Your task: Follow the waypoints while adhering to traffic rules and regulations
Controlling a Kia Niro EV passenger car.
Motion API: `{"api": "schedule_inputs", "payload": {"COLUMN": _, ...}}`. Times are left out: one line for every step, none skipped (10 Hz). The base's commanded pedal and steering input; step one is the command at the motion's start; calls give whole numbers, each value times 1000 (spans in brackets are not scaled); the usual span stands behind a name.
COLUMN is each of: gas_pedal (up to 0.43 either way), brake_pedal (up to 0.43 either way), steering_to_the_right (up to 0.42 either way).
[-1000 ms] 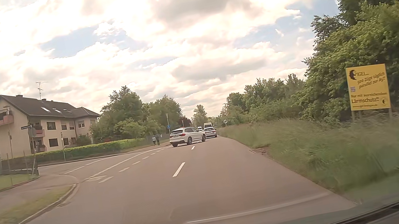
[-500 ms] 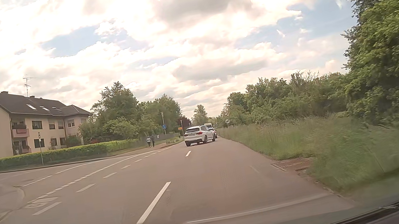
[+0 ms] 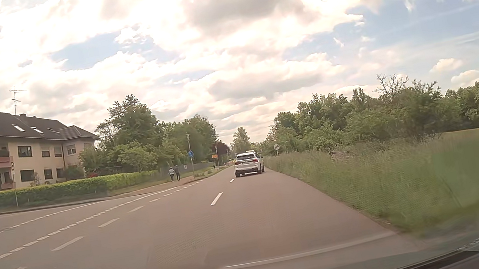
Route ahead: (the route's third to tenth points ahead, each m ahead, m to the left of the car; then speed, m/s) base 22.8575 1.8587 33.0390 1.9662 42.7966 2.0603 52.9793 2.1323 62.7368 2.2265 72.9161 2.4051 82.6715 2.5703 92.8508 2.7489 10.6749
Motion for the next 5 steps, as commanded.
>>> {"api": "schedule_inputs", "payload": {"gas_pedal": 79, "brake_pedal": 0, "steering_to_the_right": 0}}
{"api": "schedule_inputs", "payload": {"gas_pedal": 79, "brake_pedal": 0, "steering_to_the_right": 0}}
{"api": "schedule_inputs", "payload": {"gas_pedal": 79, "brake_pedal": 0, "steering_to_the_right": 0}}
{"api": "schedule_inputs", "payload": {"gas_pedal": 67, "brake_pedal": 0, "steering_to_the_right": 0}}
{"api": "schedule_inputs", "payload": {"gas_pedal": 0, "brake_pedal": 0, "steering_to_the_right": 0}}
